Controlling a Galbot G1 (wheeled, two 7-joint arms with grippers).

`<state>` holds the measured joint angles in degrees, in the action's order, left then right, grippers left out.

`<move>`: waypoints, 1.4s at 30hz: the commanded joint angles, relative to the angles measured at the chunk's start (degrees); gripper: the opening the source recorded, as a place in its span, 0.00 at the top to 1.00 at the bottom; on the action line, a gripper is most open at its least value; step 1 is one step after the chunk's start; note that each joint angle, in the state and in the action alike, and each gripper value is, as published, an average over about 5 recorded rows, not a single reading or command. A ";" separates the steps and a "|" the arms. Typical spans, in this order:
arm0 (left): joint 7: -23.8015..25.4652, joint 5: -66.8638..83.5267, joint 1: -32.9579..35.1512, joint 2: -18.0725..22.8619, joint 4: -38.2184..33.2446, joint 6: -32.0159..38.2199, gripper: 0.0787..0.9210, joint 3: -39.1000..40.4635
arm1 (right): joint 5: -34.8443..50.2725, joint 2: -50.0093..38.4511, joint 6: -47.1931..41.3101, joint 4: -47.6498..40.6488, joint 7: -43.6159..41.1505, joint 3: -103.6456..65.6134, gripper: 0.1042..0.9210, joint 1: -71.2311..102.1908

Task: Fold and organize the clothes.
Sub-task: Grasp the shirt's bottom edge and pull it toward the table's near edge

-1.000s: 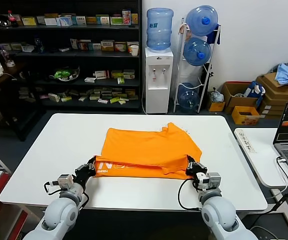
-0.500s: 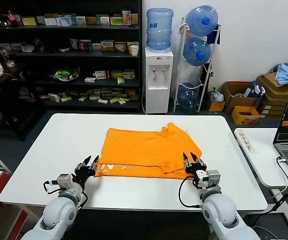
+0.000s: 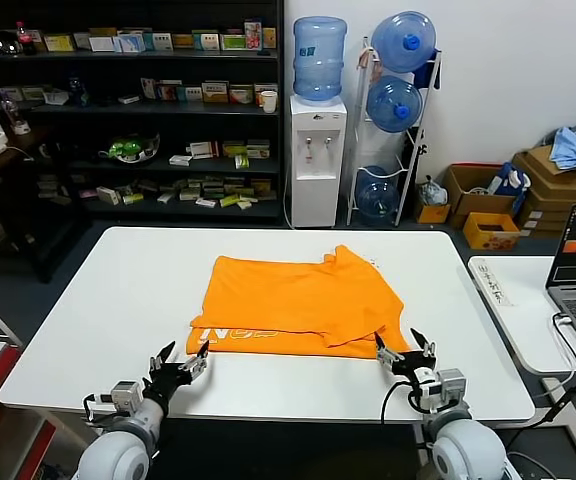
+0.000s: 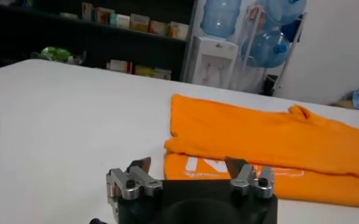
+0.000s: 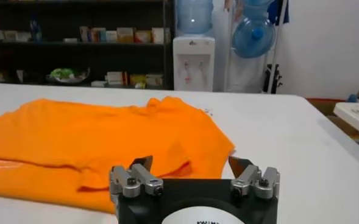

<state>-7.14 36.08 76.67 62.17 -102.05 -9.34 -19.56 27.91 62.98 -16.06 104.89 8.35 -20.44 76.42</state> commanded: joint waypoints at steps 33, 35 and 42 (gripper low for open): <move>1.19 0.07 -3.81 0.56 6.74 0.07 0.54 1.28 | 4.24 0.18 -3.20 -1.85 1.97 -0.36 0.62 0.48; 1.17 0.06 -3.66 0.52 6.55 0.08 0.62 1.22 | 4.26 0.18 -3.16 -1.84 2.14 -0.33 0.70 0.49; 1.00 0.13 -3.09 0.35 5.38 0.18 0.85 1.14 | 4.64 0.01 -2.94 -1.46 2.72 -0.36 0.93 0.80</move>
<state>-6.01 36.17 73.58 62.69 -96.19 -9.22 -18.34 32.40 63.00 -19.03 103.32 10.94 -20.74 77.18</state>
